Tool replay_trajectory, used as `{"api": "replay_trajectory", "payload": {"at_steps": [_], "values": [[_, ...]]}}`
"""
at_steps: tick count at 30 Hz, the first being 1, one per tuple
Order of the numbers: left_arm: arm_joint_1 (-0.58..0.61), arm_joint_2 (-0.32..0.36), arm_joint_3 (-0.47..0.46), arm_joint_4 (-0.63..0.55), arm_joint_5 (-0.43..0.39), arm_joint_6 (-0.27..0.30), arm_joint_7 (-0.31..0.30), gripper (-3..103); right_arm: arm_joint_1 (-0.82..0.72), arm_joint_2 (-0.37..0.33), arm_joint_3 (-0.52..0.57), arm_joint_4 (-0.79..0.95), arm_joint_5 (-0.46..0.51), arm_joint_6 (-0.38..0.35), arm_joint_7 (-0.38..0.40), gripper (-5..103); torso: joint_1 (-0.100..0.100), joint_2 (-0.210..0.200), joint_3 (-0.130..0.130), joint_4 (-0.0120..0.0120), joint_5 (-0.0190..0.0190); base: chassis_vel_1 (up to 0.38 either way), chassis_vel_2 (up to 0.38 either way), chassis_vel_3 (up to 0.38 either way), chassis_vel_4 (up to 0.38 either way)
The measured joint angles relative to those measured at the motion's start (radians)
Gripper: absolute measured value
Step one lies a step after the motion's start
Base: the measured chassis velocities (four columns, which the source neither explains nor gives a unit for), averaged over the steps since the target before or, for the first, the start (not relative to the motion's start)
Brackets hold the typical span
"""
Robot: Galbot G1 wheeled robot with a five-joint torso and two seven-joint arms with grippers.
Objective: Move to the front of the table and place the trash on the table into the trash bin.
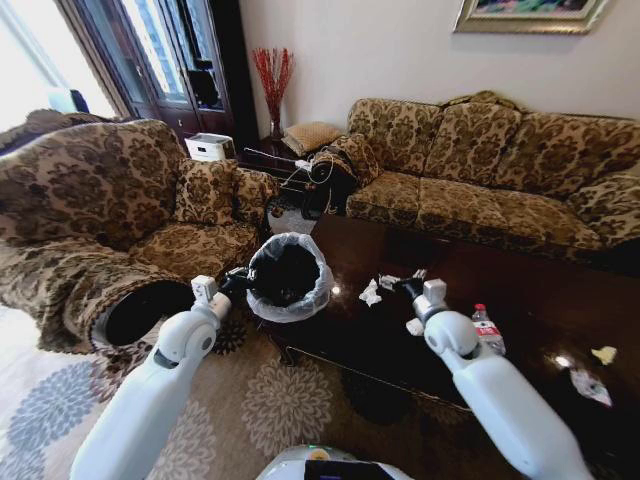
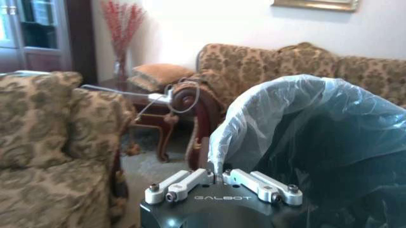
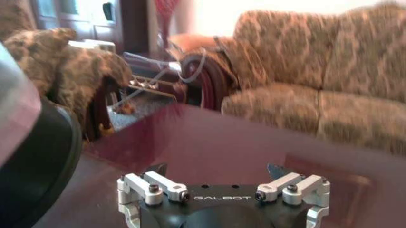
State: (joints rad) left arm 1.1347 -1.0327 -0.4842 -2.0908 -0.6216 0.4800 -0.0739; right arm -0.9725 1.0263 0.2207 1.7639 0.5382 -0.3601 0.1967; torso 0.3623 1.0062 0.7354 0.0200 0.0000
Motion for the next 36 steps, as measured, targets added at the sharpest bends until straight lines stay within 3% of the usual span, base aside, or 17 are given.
{"api": "replay_trajectory", "payload": {"at_steps": [4, 5, 14, 22, 23, 25, 27, 28, 31, 33, 36], "values": [[-0.014, 0.003, 0.012, 0.002, -0.002, 0.0, -0.001, 1, 0.065, 0.084, -0.04, -0.134, -0.003, 0.008, -0.029, 100, 0.0, 0.0, 0.0, 0.0007, 0.0, -0.069, -0.075, -0.065, -0.048], [-0.023, 0.008, 0.016, 0.005, -0.006, -0.002, -0.001, 1, 0.086, 0.108, -0.048, -0.184, -0.002, 0.008, -0.042, 100, 0.0, 0.0, 0.0, -0.0001, -0.0001, -0.058, -0.071, -0.064, -0.057], [-0.014, 0.021, -0.001, 0.009, -0.004, -0.018, -0.008, 1, 0.222, 0.219, -0.078, -0.447, -0.042, 0.037, -0.172, 100, 0.0, 0.0, 0.0, 0.0006, -0.0003, -0.019, -0.02, -0.019, -0.019], [-0.013, 0.016, -0.014, 0.012, 0.005, -0.025, -0.019, 1, 0.308, 0.311, -0.113, -0.609, -0.117, 0.054, -0.208, 101, 0.0, 0.0, 0.0, 0.0006, -0.0002, 0.0, 0.0, 0.0, 0.0], [-0.013, 0.015, -0.014, 0.012, 0.006, -0.025, -0.02, 1, 0.318, 0.325, -0.114, -0.634, -0.124, 0.058, -0.207, 94, 0.0, 0.0, 0.0, 0.0005, -0.0002, 0.0, 0.0, 0.0, 0.0], [-0.013, 0.014, -0.014, 0.011, 0.006, -0.025, -0.02, 1, 0.322, 0.33, -0.115, -0.647, -0.128, 0.059, -0.205, 94, 0.0, 0.0, 0.0, 0.0006, -0.0001, 0.0, 0.0, 0.0, 0.0], [-0.013, 0.01, -0.015, 0.007, 0.007, -0.025, -0.022, 1, 0.325, 0.332, -0.117, -0.662, -0.135, 0.051, -0.194, 83, 0.0, 0.0, 0.0, 0.0004, -0.0002, 0.0, 0.0, 0.0, 0.0], [-0.013, 0.01, -0.015, 0.007, 0.007, -0.025, -0.022, 1, 0.325, 0.332, -0.117, -0.662, -0.135, 0.051, -0.194, 83, 0.0, 0.0, 0.0, 0.0004, -0.0002, 0.0, 0.0, 0.0, 0.0], [-0.018, 0.005, -0.014, 0.007, 0.009, -0.025, -0.022, 1, 0.322, 0.327, -0.121, -0.673, -0.141, 0.051, -0.19, 66, 0.0, 0.0, 0.0, 0.0003, -0.0001, 0.0, 0.0, 0.0, 0.0], [-0.02, 0.004, -0.014, 0.007, 0.009, -0.025, -0.021, 1, 0.322, 0.326, -0.122, -0.673, -0.142, 0.052, -0.19, 66, 0.0, 0.0, 0.0, 0.0003, -0.0001, 0.0, 0.0, 0.0, 0.0], [-0.024, 0.0, -0.014, 0.009, 0.009, -0.026, -0.02, 1, 0.314, 0.316, -0.123, -0.667, -0.142, 0.053, -0.183, 50, 0.0, 0.0, 0.0, 0.0002, -0.0001, 0.0, 0.0, 0.0, 0.0]]}}
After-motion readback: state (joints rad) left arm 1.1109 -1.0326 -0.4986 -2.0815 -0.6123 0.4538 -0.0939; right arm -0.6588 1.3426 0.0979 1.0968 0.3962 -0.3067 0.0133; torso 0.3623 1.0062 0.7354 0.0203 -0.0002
